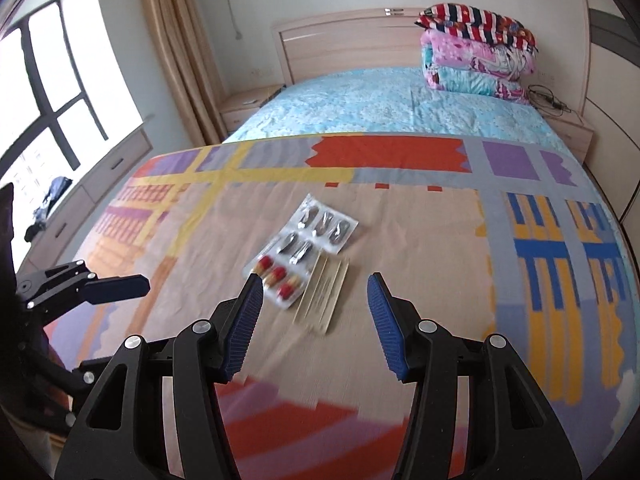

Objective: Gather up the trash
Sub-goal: 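Grasp the white strip with the right gripper beside the pill blister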

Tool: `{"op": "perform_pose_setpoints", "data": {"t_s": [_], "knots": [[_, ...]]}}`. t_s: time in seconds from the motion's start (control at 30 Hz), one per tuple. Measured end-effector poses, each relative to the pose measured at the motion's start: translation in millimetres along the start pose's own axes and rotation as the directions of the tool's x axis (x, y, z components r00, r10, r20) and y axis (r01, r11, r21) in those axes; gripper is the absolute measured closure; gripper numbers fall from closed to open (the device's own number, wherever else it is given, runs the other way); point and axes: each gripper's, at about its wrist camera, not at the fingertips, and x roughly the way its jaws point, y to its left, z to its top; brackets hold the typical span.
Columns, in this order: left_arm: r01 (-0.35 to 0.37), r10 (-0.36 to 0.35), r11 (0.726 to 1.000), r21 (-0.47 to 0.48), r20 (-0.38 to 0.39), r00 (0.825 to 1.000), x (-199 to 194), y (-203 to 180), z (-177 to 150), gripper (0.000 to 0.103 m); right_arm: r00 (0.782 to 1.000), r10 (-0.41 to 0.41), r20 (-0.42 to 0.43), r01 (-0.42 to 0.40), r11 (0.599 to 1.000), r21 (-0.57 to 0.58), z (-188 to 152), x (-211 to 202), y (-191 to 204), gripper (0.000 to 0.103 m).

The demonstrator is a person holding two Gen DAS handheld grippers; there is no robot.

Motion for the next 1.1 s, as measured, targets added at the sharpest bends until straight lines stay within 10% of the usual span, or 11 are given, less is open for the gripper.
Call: {"op": "perform_pose_setpoints", "data": {"t_s": [1.1], "knots": [[-0.024,0.026,0.998,0.060,-0.046,0.999,71.1,-9.5,33.0,0.040,0.996,-0.086,-0.020,0.087,0.995,0.044,1.4,23.3,-26.9,0.102]]}}
